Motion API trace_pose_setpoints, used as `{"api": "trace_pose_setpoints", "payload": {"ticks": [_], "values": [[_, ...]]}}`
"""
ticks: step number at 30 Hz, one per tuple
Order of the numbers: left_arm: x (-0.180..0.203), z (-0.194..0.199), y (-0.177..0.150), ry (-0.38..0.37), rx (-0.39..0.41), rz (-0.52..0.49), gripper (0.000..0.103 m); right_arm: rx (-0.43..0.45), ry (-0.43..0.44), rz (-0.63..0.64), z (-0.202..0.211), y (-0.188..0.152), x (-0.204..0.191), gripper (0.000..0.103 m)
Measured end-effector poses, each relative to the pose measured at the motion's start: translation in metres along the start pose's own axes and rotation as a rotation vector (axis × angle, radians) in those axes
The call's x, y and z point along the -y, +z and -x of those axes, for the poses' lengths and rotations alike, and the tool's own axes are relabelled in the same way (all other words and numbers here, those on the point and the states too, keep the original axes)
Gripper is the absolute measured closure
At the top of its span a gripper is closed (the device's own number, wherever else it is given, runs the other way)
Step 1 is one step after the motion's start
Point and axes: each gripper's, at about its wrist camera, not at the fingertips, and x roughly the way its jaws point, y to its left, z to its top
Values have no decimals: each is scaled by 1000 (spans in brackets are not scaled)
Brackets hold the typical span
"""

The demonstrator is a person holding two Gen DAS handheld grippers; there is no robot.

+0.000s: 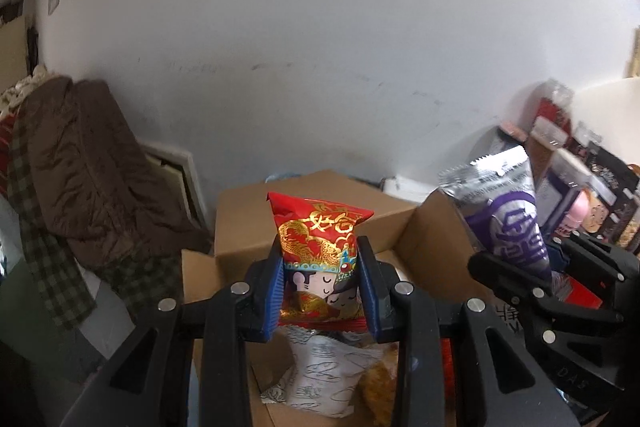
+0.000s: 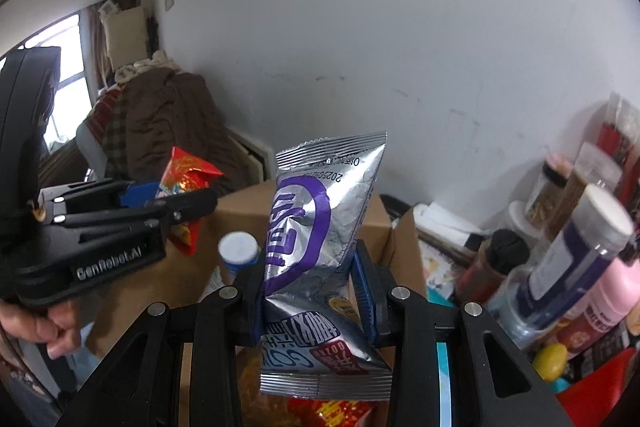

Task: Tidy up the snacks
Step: 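Lower both packets into the box and open the left and right tools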

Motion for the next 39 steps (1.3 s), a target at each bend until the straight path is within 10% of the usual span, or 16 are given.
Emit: {"api": "trace_pose_setpoints", "payload": {"ticks": [30,35,39], "values": [[-20,-86,-23,77,-334,25,70,-213,-28,-24,-60,-26,13,55],[-16,-72,-24,112,-308,18,35,-198,-34,-35,-47,-25,14,43],[-12,-56,-26,109,-280,4,30,-188,-11,-65,-32,-24,19,36]]}}
